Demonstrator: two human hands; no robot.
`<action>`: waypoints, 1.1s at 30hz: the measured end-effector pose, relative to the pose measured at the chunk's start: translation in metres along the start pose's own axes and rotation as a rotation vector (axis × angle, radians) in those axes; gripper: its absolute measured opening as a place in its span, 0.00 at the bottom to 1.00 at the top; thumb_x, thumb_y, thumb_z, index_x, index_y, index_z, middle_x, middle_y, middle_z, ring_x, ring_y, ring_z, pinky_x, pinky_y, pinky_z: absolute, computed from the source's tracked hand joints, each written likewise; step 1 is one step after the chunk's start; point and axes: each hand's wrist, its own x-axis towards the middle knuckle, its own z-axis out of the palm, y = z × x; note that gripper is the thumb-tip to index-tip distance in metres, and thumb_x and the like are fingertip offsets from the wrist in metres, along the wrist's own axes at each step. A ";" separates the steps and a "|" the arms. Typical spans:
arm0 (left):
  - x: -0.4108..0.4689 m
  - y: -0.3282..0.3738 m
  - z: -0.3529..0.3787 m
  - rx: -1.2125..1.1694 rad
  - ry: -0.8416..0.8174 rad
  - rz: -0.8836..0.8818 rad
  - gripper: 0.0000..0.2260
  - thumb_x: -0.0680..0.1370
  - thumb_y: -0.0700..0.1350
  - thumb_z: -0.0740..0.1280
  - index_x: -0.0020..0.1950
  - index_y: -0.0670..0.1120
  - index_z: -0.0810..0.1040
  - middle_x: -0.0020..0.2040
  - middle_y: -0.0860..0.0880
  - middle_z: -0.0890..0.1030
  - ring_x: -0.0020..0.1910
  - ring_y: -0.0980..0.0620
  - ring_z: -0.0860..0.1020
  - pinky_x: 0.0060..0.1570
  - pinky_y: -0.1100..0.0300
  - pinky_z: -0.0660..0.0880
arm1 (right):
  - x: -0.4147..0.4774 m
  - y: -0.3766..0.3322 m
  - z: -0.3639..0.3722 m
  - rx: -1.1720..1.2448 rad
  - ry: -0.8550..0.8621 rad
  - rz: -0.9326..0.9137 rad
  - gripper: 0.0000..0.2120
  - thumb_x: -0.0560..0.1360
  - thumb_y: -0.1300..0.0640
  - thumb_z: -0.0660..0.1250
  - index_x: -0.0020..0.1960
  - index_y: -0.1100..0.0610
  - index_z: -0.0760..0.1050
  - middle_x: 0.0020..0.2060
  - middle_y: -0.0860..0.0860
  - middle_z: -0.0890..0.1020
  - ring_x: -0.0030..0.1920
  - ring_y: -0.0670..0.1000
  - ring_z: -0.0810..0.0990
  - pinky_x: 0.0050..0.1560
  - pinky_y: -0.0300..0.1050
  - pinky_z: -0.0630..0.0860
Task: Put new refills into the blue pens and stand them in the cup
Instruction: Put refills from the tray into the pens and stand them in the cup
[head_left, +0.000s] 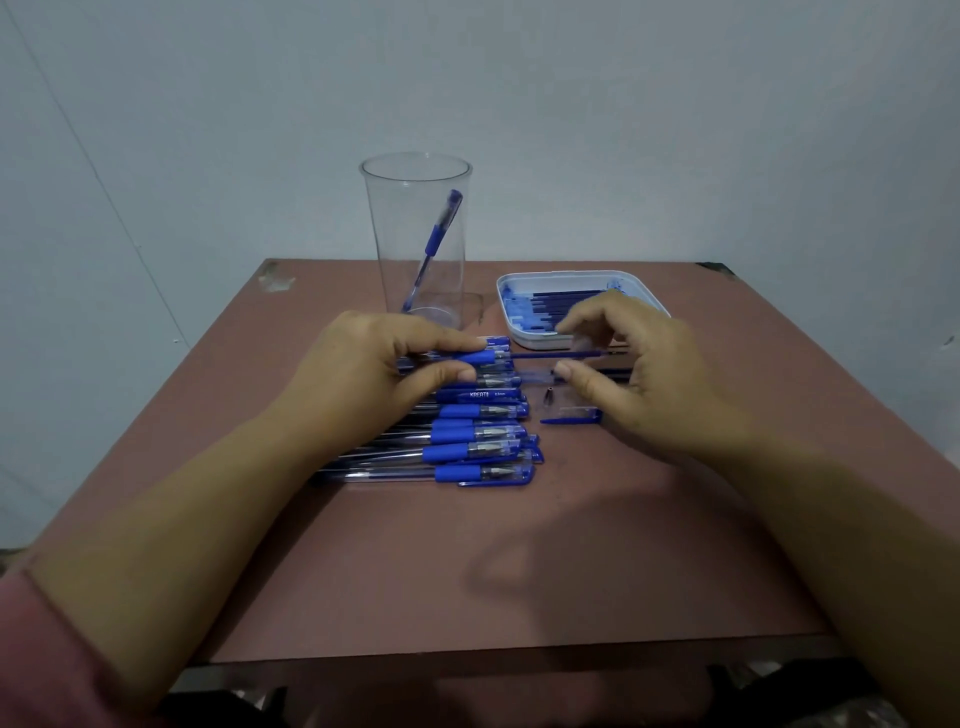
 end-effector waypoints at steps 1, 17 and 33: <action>0.000 0.000 0.000 0.002 -0.001 0.000 0.14 0.72 0.56 0.69 0.57 0.56 0.82 0.47 0.56 0.85 0.46 0.61 0.81 0.46 0.62 0.79 | 0.000 -0.001 0.001 -0.004 0.006 -0.008 0.07 0.74 0.53 0.69 0.52 0.47 0.76 0.43 0.38 0.77 0.46 0.43 0.76 0.46 0.44 0.75; -0.001 -0.003 0.004 -0.005 -0.011 0.005 0.13 0.73 0.56 0.72 0.56 0.57 0.83 0.47 0.58 0.85 0.45 0.61 0.82 0.46 0.55 0.79 | 0.001 -0.008 0.010 -0.036 -0.008 -0.059 0.09 0.76 0.54 0.68 0.55 0.52 0.81 0.44 0.44 0.80 0.45 0.48 0.77 0.48 0.45 0.75; -0.001 -0.002 0.003 -0.010 -0.002 0.001 0.13 0.72 0.55 0.71 0.56 0.56 0.83 0.47 0.58 0.85 0.46 0.62 0.81 0.48 0.57 0.80 | 0.002 -0.005 0.011 0.010 -0.034 -0.015 0.12 0.78 0.54 0.65 0.60 0.48 0.79 0.46 0.44 0.79 0.49 0.48 0.76 0.50 0.44 0.74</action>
